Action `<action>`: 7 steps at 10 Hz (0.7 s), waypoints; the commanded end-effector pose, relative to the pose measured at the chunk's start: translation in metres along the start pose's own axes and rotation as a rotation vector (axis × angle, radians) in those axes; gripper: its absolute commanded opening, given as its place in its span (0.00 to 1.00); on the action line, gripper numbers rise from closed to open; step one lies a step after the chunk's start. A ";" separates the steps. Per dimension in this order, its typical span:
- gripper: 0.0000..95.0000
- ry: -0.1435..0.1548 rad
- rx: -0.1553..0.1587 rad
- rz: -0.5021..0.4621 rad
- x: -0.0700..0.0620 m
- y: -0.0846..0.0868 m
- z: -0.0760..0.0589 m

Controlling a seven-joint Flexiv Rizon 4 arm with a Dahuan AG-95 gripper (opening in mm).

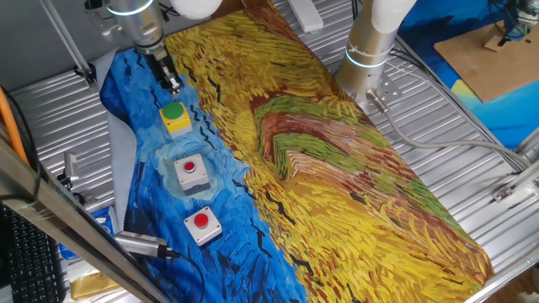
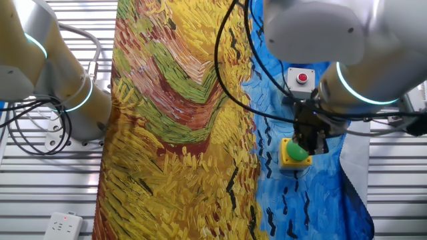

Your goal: Press three buttons from left to right in sequence

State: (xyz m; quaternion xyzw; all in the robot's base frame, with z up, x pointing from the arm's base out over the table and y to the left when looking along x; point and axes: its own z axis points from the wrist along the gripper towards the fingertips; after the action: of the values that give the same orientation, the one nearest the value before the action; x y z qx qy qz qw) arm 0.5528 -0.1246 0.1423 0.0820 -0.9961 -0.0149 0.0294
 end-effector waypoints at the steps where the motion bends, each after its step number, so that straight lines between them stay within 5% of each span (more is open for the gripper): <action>1: 0.00 0.001 -0.004 -0.001 -0.002 -0.001 0.002; 7: 0.00 0.001 -0.003 -0.022 -0.018 -0.009 0.024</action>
State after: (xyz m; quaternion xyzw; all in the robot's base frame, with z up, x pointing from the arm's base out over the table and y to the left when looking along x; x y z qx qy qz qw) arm 0.5726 -0.1295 0.1154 0.0939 -0.9950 -0.0168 0.0297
